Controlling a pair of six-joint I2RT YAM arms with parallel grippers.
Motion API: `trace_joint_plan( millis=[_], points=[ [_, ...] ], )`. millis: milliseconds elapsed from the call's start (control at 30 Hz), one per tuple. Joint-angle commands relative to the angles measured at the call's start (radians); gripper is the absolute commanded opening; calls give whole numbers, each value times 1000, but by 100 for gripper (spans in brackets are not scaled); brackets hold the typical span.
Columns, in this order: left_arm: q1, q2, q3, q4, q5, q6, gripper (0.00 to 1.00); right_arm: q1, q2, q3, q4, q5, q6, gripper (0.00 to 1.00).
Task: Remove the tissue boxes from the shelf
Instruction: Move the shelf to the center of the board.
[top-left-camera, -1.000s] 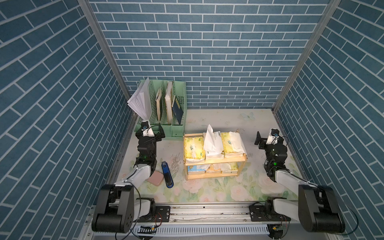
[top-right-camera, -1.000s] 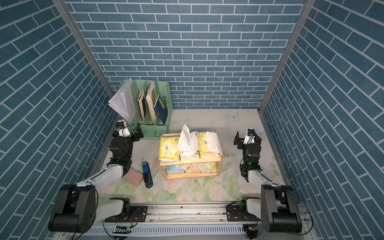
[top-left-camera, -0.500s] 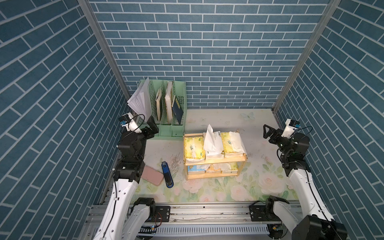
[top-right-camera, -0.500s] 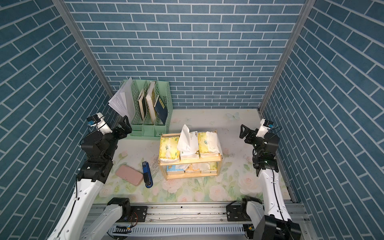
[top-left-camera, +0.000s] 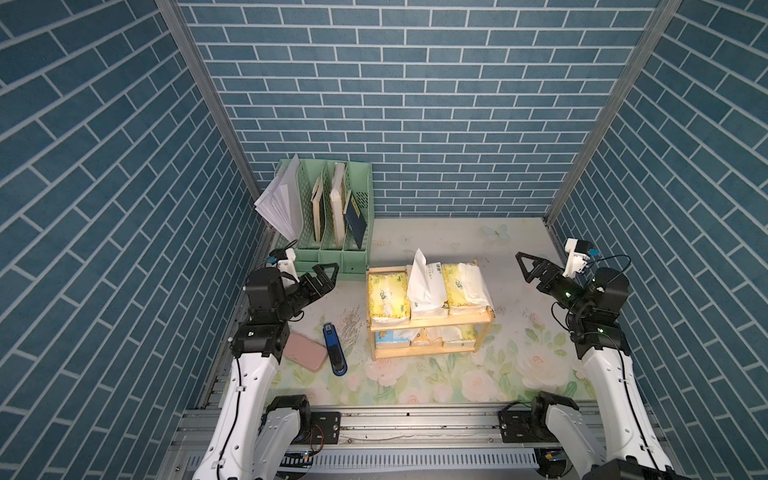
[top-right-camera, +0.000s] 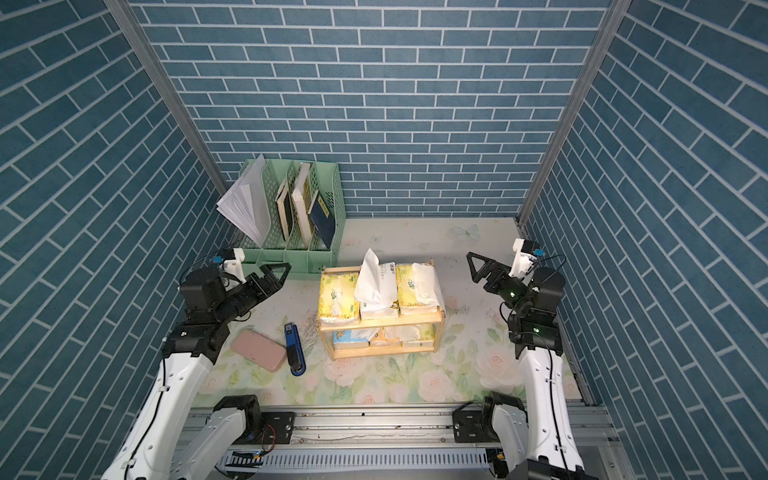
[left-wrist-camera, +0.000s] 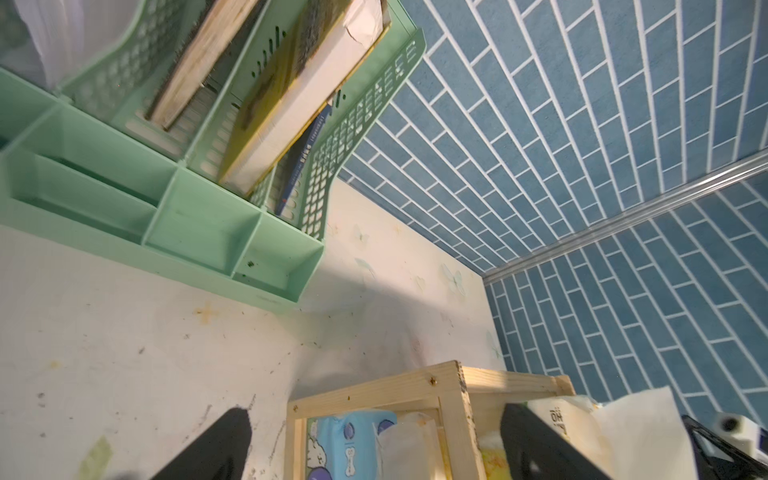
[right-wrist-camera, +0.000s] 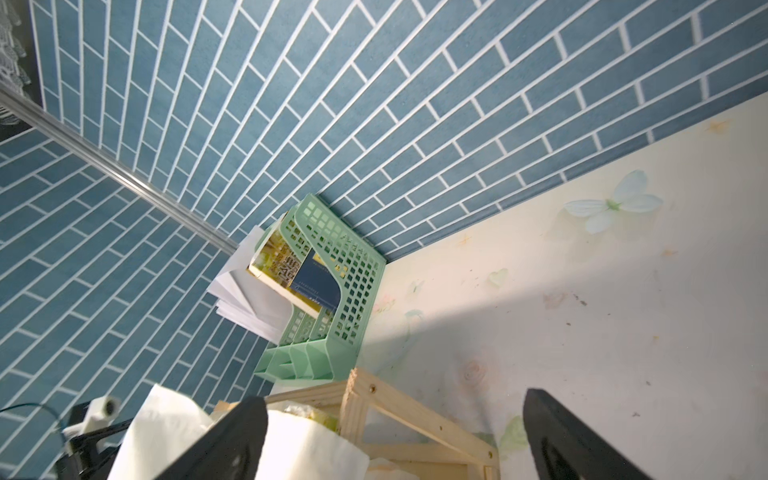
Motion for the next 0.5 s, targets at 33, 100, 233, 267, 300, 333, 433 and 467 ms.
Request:
trace_joint_plan(
  millis=[33,100,233,267,300,333,433,467],
  points=[
    [16,22,47,-46,252,-13,94,8,20,1,-34,-180,72,98],
    [13,23,24,-30,299,-42,91,22,33,-2,-39,-224,74,94],
    [13,5,-59,61,363,-120,83,90,62,-14,-45,-290,88,86],
    [12,6,-72,79,382,-134,81,114,69,-19,-53,-290,89,85],
    [7,9,-80,87,402,-143,78,140,77,-25,-58,-289,90,84],
    [-2,16,-81,84,412,-140,76,163,85,-29,-59,-289,90,82],
    [-26,30,-72,69,425,-130,70,189,99,-34,-64,-279,93,79],
    [-32,33,-72,70,427,-130,68,189,99,-36,-66,-272,93,79]
  ],
)
